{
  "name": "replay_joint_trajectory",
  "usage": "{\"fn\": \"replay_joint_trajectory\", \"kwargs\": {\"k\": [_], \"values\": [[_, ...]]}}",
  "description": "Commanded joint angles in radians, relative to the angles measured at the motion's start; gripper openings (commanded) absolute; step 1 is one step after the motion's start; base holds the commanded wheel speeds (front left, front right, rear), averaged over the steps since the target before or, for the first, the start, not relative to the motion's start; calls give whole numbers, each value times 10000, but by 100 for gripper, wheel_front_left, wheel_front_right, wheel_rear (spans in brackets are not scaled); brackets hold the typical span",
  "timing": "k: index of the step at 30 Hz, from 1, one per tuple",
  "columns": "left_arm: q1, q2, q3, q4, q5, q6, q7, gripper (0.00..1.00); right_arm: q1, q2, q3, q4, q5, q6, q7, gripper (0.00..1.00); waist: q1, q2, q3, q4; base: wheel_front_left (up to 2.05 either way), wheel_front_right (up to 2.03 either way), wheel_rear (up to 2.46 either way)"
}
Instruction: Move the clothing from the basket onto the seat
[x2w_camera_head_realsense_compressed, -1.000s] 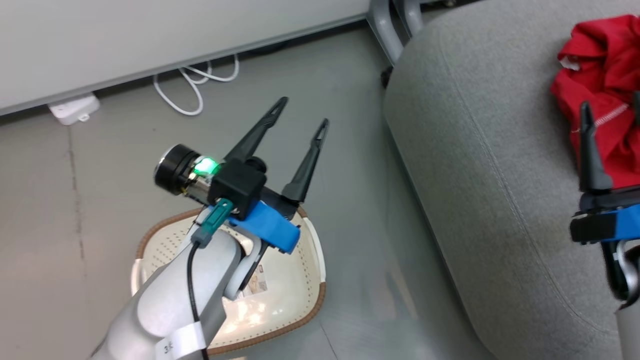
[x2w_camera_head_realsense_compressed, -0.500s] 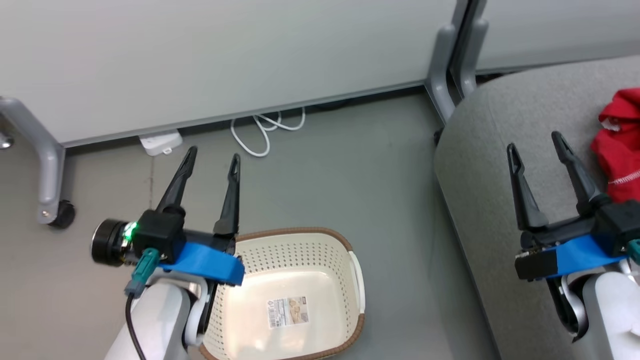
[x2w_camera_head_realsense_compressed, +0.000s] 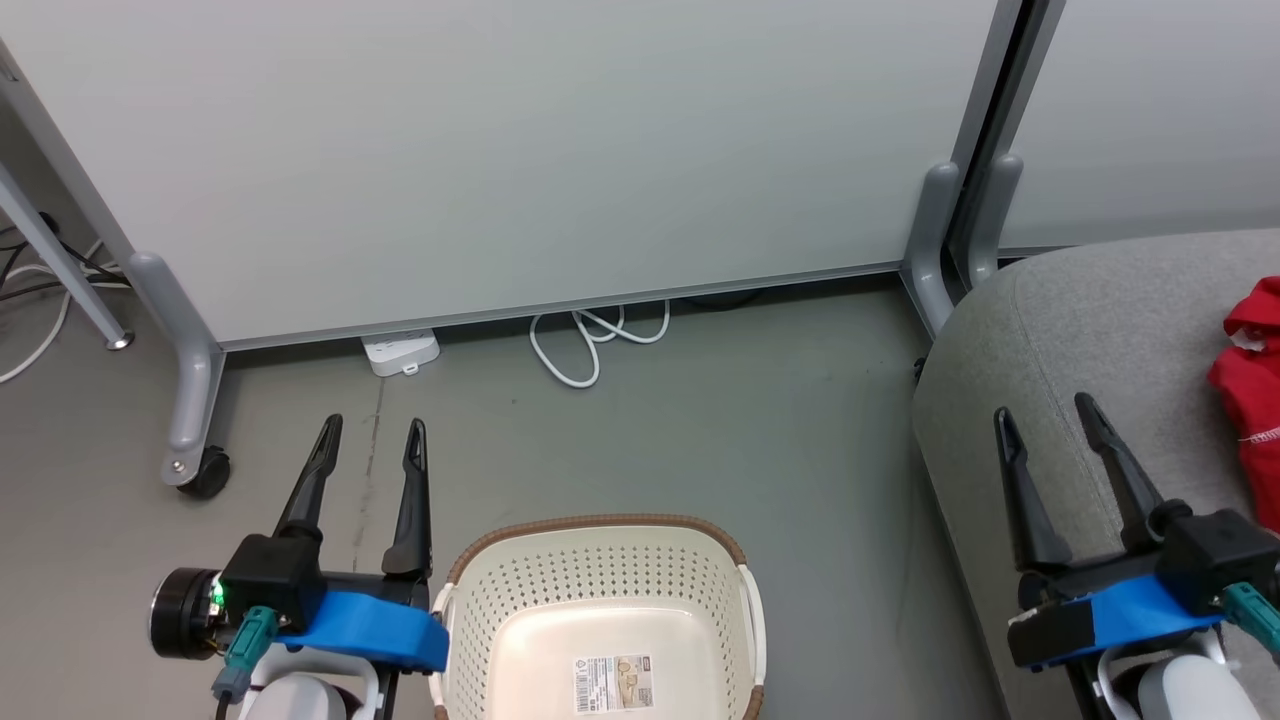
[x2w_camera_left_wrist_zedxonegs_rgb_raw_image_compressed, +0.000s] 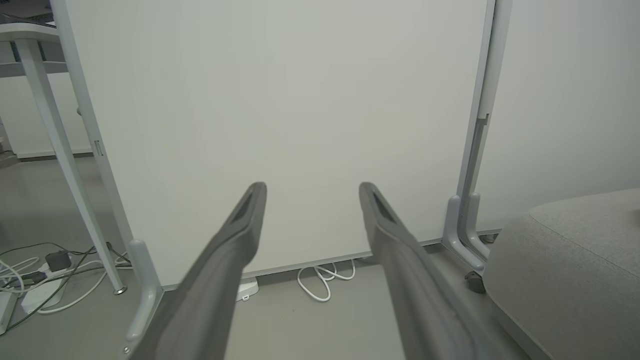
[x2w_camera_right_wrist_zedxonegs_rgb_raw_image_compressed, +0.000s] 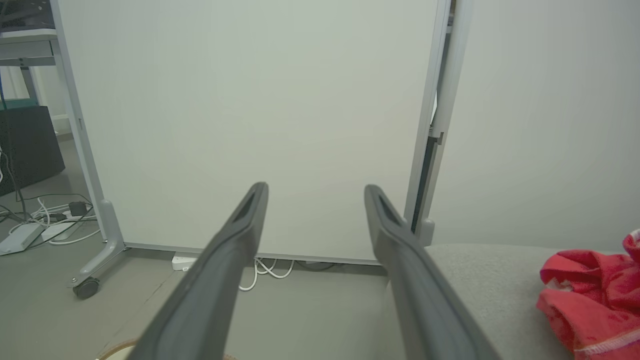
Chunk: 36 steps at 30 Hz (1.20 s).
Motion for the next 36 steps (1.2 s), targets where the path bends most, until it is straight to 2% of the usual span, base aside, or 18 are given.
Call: {"fn": "replay_joint_trajectory", "kwargs": {"k": [1,15,36], "values": [[146,-77,177,-83,125,-76,-45,100,235,127,-40,-12,136,1,-5,100,2,-1,-74,64,0,0,0],[756,-641,1215,-232,613,-461,-46,100,602,718,133,406,400,1,-5,100,2,-1,-254,256,0,0,0],[889,-828,1484,12,564,-719,-46,100,666,885,28,734,493,1,-5,100,2,-1,-340,434,0,0,0]]}}
